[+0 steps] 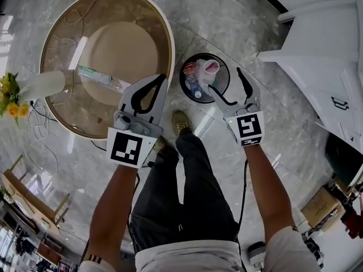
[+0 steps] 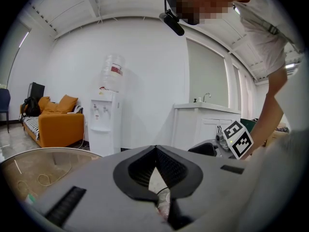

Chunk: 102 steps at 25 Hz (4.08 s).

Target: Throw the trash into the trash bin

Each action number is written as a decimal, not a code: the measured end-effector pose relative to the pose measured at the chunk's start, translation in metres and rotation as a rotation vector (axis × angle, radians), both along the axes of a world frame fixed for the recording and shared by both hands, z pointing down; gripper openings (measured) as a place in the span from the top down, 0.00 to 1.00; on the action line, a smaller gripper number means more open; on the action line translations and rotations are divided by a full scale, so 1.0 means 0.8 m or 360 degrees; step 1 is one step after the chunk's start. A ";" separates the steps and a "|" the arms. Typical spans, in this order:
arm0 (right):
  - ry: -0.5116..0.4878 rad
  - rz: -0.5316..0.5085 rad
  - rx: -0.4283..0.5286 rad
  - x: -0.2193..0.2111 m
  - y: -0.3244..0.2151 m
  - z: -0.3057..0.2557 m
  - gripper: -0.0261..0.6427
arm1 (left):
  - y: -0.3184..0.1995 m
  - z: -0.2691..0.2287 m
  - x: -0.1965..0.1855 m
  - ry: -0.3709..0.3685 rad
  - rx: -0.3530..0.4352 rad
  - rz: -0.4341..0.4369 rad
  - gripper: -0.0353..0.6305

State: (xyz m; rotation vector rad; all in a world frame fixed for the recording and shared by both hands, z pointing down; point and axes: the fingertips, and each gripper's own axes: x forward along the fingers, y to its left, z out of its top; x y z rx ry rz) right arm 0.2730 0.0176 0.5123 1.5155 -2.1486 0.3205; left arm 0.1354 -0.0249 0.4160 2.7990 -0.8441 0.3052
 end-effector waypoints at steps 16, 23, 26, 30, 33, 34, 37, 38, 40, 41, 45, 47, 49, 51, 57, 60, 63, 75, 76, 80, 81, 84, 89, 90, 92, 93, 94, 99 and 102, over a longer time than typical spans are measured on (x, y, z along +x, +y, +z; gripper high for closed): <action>-0.0077 -0.0270 0.0346 -0.111 -0.052 -0.101 0.83 | -0.007 -0.019 -0.076 -0.0008 0.0040 -0.0204 0.95; -0.0103 -0.0457 0.0362 -0.186 -0.061 -0.110 0.96 | -0.004 -0.020 -0.135 -0.0019 0.0046 -0.0337 0.95; -0.0128 -0.0546 0.0359 -0.228 -0.062 -0.112 0.96 | -0.001 -0.019 -0.165 -0.0031 0.0046 -0.0398 0.95; -0.0151 -0.0665 0.0353 -0.282 -0.064 -0.116 0.96 | 0.000 -0.016 -0.204 -0.0058 0.0048 -0.0484 0.95; -0.0172 -0.0733 0.0356 -0.317 -0.067 -0.119 0.96 | -0.003 -0.015 -0.227 -0.0067 0.0054 -0.0536 0.95; -0.0178 -0.0751 0.0353 -0.328 -0.067 -0.119 0.96 | -0.004 -0.015 -0.234 -0.0066 0.0054 -0.0551 0.95; -0.0189 -0.0808 0.0331 -0.359 -0.068 -0.117 0.96 | -0.005 -0.015 -0.252 -0.0064 0.0054 -0.0592 0.95; -0.0189 -0.0826 0.0321 -0.369 -0.068 -0.114 0.96 | -0.005 -0.014 -0.258 -0.0064 0.0053 -0.0601 0.95; -0.0190 -0.0855 0.0297 -0.388 -0.069 -0.108 0.96 | -0.006 -0.012 -0.269 -0.0067 0.0051 -0.0615 0.95; -0.0194 -0.0864 0.0286 -0.396 -0.070 -0.104 0.96 | -0.006 -0.010 -0.274 -0.0069 0.0048 -0.0621 0.95; -0.0193 -0.0885 0.0238 -0.419 -0.077 -0.088 0.96 | -0.009 -0.002 -0.294 -0.0073 0.0037 -0.0645 0.95; -0.0188 -0.0885 0.0211 -0.427 -0.082 -0.078 0.96 | -0.011 0.002 -0.303 -0.0073 0.0029 -0.0656 0.95; -0.0177 -0.0886 0.0178 -0.435 -0.087 -0.067 0.95 | -0.013 0.007 -0.312 -0.0072 0.0019 -0.0664 0.95; -0.0163 -0.0884 0.0138 -0.441 -0.091 -0.055 0.92 | -0.016 0.013 -0.320 -0.0073 0.0007 -0.0670 0.95; -0.0100 -0.0907 0.0021 -0.452 -0.101 -0.013 0.76 | -0.023 0.025 -0.333 -0.0077 -0.0009 -0.0674 0.95; -0.0052 -0.0921 -0.0064 -0.457 -0.104 0.011 0.69 | -0.028 0.028 -0.341 -0.0071 -0.0020 -0.0685 0.95; -0.0003 -0.0911 -0.0182 -0.458 -0.106 0.037 0.63 | -0.031 0.032 -0.344 -0.0074 -0.0023 -0.0678 0.95; 0.0094 -0.0870 -0.0491 -0.453 -0.104 0.105 0.54 | -0.031 0.050 -0.349 -0.0066 -0.0072 -0.0657 0.95; 0.0099 -0.0866 -0.0497 -0.452 -0.104 0.107 0.54 | -0.031 0.050 -0.349 -0.0066 -0.0072 -0.0656 0.95; 0.0120 -0.0856 -0.0493 -0.451 -0.102 0.107 0.57 | -0.031 0.049 -0.351 -0.0062 -0.0081 -0.0659 0.95; 0.0118 -0.0860 -0.0489 -0.452 -0.100 0.107 0.61 | -0.031 0.049 -0.351 -0.0061 -0.0083 -0.0660 0.95; 0.0121 -0.0860 -0.0478 -0.452 -0.096 0.106 0.72 | -0.028 0.049 -0.349 -0.0062 -0.0079 -0.0649 0.95; 0.0111 -0.0839 -0.0410 -0.449 -0.098 0.095 0.83 | -0.020 0.051 -0.346 -0.0062 -0.0087 -0.0636 0.95; 0.0111 -0.0839 -0.0398 -0.449 -0.098 0.093 0.83 | -0.019 0.051 -0.345 -0.0063 -0.0087 -0.0633 0.95; 0.0103 -0.0839 -0.0368 -0.449 -0.098 0.088 0.88 | -0.016 0.052 -0.344 -0.0063 -0.0090 -0.0629 0.95; 0.0097 -0.0839 -0.0357 -0.449 -0.099 0.085 0.88 | -0.016 0.052 -0.344 -0.0062 -0.0092 -0.0627 0.95; 0.0094 -0.0837 -0.0349 -0.449 -0.099 0.083 0.89 | -0.015 0.052 -0.344 -0.0060 -0.0093 -0.0626 0.95; 0.0101 -0.0816 -0.0314 -0.444 -0.100 0.075 0.93 | -0.014 0.049 -0.338 -0.0053 -0.0086 -0.0608 0.95; 0.0088 -0.0811 -0.0276 -0.443 -0.101 0.069 0.94 | -0.014 0.050 -0.336 -0.0047 -0.0093 -0.0602 0.95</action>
